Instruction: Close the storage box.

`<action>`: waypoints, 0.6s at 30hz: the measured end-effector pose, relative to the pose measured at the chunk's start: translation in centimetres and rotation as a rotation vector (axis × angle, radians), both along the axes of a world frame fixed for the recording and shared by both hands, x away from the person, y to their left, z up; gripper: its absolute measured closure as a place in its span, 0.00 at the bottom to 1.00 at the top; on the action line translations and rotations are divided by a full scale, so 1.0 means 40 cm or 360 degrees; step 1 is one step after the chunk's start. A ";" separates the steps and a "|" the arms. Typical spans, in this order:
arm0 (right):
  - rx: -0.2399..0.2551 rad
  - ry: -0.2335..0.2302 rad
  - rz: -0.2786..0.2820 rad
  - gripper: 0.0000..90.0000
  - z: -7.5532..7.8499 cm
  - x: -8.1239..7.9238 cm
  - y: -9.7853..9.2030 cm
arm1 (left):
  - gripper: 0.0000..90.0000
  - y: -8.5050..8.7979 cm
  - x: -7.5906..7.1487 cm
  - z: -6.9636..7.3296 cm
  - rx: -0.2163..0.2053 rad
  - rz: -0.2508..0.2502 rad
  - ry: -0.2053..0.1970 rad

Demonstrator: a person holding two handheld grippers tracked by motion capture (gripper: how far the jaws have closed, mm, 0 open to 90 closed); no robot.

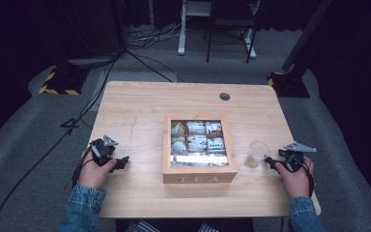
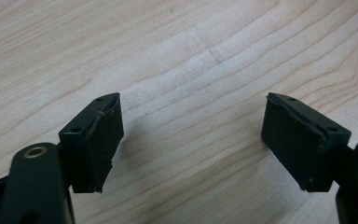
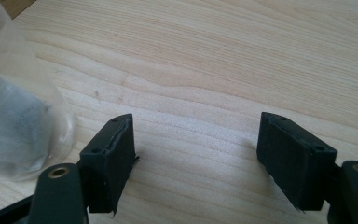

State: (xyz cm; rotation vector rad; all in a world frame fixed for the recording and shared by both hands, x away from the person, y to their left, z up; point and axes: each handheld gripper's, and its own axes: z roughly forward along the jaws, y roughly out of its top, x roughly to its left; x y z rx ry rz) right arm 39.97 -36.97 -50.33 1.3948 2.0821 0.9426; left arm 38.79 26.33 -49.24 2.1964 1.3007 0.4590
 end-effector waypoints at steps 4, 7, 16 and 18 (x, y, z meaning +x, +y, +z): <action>-0.0001 0.0000 -0.0001 0.31 0.000 0.000 0.000 | 0.21 -0.004 0.006 -0.010 -0.0074 -0.0007 -0.0011; -0.0001 0.0000 0.0000 0.31 0.000 0.000 0.000 | 0.16 -0.002 0.012 -0.018 -0.0091 -0.0025 -0.0051; -0.0001 -0.0001 0.0000 0.31 0.000 0.000 0.000 | 0.00 0.005 0.033 -0.032 -0.0110 -0.0067 -0.0069; -0.0001 -0.0001 0.0000 0.31 0.000 0.000 0.000 | 0.00 0.006 0.033 -0.032 -0.0106 -0.0067 -0.0070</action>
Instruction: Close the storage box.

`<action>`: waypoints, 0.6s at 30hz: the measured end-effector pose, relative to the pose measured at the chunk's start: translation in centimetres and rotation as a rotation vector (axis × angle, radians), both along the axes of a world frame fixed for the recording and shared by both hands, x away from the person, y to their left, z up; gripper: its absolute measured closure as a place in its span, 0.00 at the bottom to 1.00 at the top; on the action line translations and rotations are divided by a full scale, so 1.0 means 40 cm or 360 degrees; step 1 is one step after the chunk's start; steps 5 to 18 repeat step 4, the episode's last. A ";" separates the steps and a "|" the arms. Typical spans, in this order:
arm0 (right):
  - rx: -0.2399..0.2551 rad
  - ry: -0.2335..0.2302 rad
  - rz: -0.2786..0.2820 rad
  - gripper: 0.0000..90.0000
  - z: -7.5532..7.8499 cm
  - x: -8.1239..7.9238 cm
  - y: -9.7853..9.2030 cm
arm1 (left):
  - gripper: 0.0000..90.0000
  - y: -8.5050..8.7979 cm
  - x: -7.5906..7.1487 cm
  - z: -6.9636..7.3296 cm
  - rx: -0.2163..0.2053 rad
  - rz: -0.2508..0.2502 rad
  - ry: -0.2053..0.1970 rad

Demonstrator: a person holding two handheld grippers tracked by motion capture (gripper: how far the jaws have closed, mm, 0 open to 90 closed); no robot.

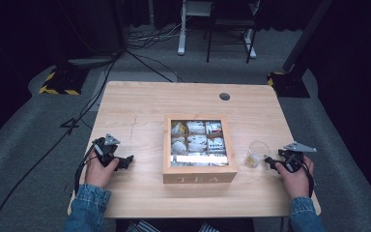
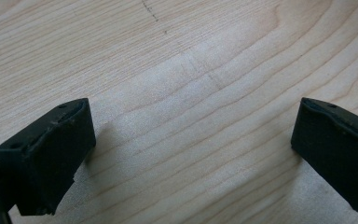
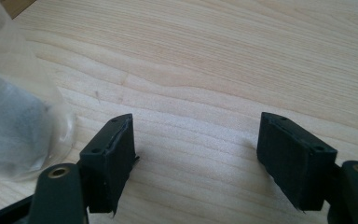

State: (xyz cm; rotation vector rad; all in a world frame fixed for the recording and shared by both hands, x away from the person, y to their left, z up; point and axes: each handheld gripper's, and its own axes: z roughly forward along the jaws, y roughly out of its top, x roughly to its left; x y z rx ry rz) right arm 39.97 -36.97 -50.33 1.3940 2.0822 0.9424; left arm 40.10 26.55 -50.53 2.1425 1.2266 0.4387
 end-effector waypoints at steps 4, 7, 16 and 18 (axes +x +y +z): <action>0.0001 0.0000 0.0000 0.31 0.000 0.000 0.000 | 0.00 -0.001 0.000 0.000 -0.0003 0.0008 0.0004; 0.0001 0.0000 0.0000 0.31 0.000 0.000 0.000 | 0.00 -0.001 0.000 0.000 -0.0003 0.0008 0.0004; 0.0001 0.0000 0.0000 0.31 0.000 0.000 0.000 | 0.00 -0.001 0.000 0.000 -0.0003 0.0008 0.0004; 0.0001 0.0000 0.0000 0.31 0.000 0.000 0.000 | 0.00 -0.001 0.000 0.000 -0.0003 0.0008 0.0004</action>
